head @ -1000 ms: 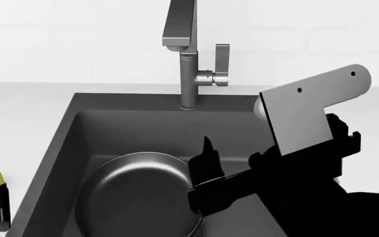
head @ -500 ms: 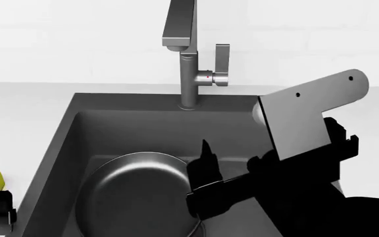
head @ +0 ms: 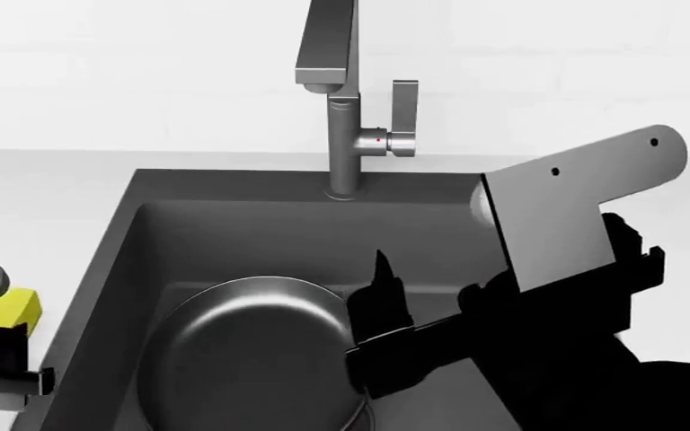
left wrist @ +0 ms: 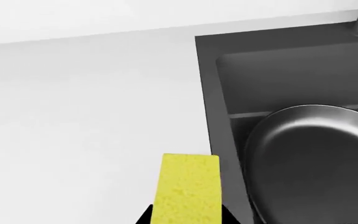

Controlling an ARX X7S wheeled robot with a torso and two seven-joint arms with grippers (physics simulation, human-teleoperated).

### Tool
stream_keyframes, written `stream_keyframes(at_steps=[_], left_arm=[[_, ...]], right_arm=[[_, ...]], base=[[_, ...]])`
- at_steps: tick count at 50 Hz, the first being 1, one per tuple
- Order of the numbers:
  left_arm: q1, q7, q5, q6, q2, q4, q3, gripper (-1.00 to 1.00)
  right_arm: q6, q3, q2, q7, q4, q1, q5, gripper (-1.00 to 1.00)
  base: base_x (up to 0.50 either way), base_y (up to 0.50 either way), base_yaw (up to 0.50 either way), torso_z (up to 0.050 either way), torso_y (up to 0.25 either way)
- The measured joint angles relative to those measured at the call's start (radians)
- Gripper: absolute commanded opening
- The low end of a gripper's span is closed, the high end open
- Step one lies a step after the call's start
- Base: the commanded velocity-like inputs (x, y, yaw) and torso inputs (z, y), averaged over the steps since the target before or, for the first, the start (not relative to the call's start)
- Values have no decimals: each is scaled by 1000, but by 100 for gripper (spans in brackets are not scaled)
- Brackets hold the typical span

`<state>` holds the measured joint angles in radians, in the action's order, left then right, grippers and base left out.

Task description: Pick the pan and sponge and place them into the sink. Then turn on the water.

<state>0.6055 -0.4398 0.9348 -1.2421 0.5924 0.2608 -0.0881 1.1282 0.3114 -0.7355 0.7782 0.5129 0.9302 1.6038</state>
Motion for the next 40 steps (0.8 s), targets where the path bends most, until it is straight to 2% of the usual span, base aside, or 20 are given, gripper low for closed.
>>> stream_keyframes(at_steps=[7, 17, 40], left_arm=[[53, 18, 22, -21, -30, 17, -44, -100], [140, 87, -7, -4, -111, -26, -184, -100], [346, 283, -185, 173, -353, -431, -477, -100]], right_arm=[[-23, -30, -25, 22, 14, -22, 23, 100], [-65, -80, -61, 47, 37, -68, 25, 100], [-132, -164, -128, 68, 100, -168, 32, 100]], base=[[0, 0, 0, 0, 0], [0, 0, 0, 0, 0], [0, 0, 0, 0, 0]])
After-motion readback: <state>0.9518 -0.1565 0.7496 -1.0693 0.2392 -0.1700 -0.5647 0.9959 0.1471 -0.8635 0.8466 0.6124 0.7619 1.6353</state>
